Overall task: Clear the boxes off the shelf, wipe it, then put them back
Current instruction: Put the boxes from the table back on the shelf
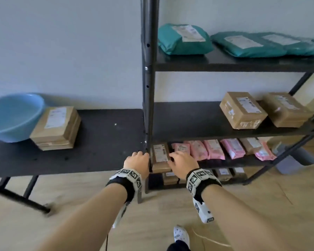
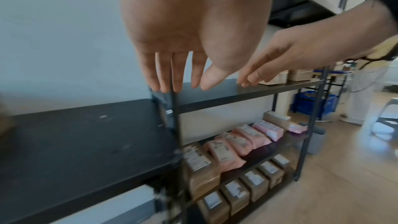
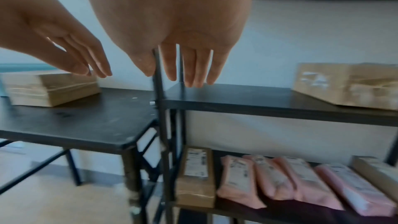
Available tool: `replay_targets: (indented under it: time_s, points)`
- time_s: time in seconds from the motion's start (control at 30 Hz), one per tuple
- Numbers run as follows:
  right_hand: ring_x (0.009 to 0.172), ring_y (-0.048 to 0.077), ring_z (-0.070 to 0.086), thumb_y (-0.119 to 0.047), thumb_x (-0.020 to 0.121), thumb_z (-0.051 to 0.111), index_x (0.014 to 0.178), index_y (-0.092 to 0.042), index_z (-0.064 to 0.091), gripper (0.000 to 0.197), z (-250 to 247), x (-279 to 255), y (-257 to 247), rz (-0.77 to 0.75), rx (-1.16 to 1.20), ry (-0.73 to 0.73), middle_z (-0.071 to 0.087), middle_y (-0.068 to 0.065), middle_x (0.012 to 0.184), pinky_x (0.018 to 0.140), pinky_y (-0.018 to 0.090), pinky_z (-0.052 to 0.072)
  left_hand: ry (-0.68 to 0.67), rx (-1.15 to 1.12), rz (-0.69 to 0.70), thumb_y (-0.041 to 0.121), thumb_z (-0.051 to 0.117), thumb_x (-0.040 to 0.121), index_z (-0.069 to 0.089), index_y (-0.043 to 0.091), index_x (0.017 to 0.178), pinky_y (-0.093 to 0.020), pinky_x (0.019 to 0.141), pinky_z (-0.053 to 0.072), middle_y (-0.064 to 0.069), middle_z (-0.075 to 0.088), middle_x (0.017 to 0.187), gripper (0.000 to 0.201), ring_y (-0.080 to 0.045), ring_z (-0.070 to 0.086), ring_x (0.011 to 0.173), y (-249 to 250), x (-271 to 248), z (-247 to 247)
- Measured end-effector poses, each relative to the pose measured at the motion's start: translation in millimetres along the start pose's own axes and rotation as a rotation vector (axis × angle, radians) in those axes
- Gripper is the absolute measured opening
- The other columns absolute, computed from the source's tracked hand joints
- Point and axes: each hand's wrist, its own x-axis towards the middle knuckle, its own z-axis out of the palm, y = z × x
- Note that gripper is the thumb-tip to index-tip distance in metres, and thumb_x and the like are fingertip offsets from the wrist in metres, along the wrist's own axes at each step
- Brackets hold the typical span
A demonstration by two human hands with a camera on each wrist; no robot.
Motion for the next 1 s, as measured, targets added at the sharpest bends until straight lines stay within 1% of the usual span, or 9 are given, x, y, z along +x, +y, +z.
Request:
replay_targets:
  time_s: [0.17, 0.27, 0.4, 0.5, 0.63, 0.77, 0.83, 0.93, 1.0]
  points:
    - [0.123, 0.023, 0.049, -0.037, 0.097, 0.04, 0.131, -0.019, 0.051, 0.041, 38, 22, -120, -0.172, -0.003, -0.085, 0.053, 0.002, 0.132, 0.098, 0.037, 0.044, -0.014, -0.046, -0.242, 0.019, 0.04, 0.093, 0.047, 0.012, 0.122, -0.04, 0.095, 0.043, -0.009, 0.051, 0.127, 0.03, -0.028, 0.045, 0.122, -125, -56, 10]
    - [0.125, 0.023, 0.047, -0.036, 0.097, 0.041, 0.131, -0.02, 0.051, 0.04, 52, 48, -181, -0.252, -0.027, -0.102, 0.052, 0.001, 0.133, 0.099, 0.036, 0.042, 0.003, -0.099, -0.368, 0.019, 0.04, 0.095, 0.046, 0.013, 0.122, -0.04, 0.093, 0.044, -0.008, 0.05, 0.127, 0.028, -0.027, 0.044, 0.122, -186, -75, 10]
    - [0.123, 0.023, 0.048, -0.035, 0.097, 0.04, 0.13, -0.019, 0.052, 0.039, 70, 96, -253, -0.357, -0.054, -0.115, 0.053, 0.002, 0.132, 0.098, 0.036, 0.041, 0.03, -0.136, -0.475, 0.018, 0.04, 0.095, 0.046, 0.012, 0.12, -0.04, 0.093, 0.045, -0.009, 0.051, 0.125, 0.027, -0.028, 0.045, 0.12, -264, -75, 4]
    - [0.121, 0.024, 0.049, -0.034, 0.097, 0.039, 0.129, -0.017, 0.052, 0.038, 83, 140, -300, -0.369, -0.038, -0.143, 0.054, 0.004, 0.13, 0.096, 0.037, 0.043, 0.071, -0.205, -0.55, 0.02, 0.039, 0.096, 0.046, 0.013, 0.121, -0.04, 0.093, 0.045, -0.008, 0.053, 0.124, 0.027, -0.028, 0.048, 0.118, -319, -60, -4]
    - [0.12, 0.026, 0.051, -0.037, 0.097, 0.039, 0.131, -0.014, 0.046, 0.041, 98, 200, -351, -0.191, 0.149, -0.213, 0.053, 0.007, 0.131, 0.093, 0.039, 0.046, 0.119, -0.408, -0.663, 0.028, 0.041, 0.096, 0.037, 0.015, 0.136, -0.041, 0.098, 0.044, -0.008, 0.049, 0.136, 0.042, -0.028, 0.05, 0.122, -382, -26, -6]
    - [0.127, 0.028, 0.048, -0.037, 0.095, 0.049, 0.143, -0.012, 0.033, 0.057, 115, 252, -370, 0.121, 0.568, -0.259, 0.047, 0.01, 0.141, 0.101, 0.037, 0.039, 0.154, -0.739, -0.768, 0.031, 0.045, 0.096, 0.032, 0.013, 0.142, -0.039, 0.1, 0.044, -0.012, 0.051, 0.137, 0.051, -0.031, 0.053, 0.121, -427, 25, -5]
    - [0.125, 0.026, 0.049, -0.031, 0.092, 0.056, 0.143, -0.011, 0.036, 0.059, 123, 266, -373, 0.25, 0.795, -0.284, 0.048, 0.01, 0.141, 0.105, 0.037, 0.04, 0.188, -0.895, -0.798, 0.029, 0.042, 0.097, 0.037, 0.011, 0.14, -0.039, 0.098, 0.045, -0.012, 0.053, 0.133, 0.046, -0.031, 0.053, 0.118, -436, 47, -7]
    - [0.104, 0.019, 0.057, -0.012, 0.09, 0.059, 0.131, -0.006, 0.051, 0.042, 129, 274, -374, 0.36, 1.164, -0.349, 0.06, 0.006, 0.123, 0.098, 0.035, 0.047, 0.214, -0.971, -0.809, 0.022, 0.041, 0.096, 0.044, 0.009, 0.136, -0.038, 0.093, 0.047, -0.013, 0.056, 0.129, 0.042, -0.033, 0.056, 0.112, -443, 66, -9]
    - [0.107, 0.02, 0.06, -0.008, 0.088, 0.06, 0.131, -0.005, 0.052, 0.044, 131, 272, -371, 0.338, 1.175, -0.364, 0.062, 0.009, 0.124, 0.1, 0.037, 0.047, 0.216, -0.958, -0.798, 0.018, 0.043, 0.094, 0.052, 0.009, 0.13, -0.039, 0.085, 0.051, -0.013, 0.061, 0.122, 0.038, -0.034, 0.062, 0.103, -443, 65, -10]
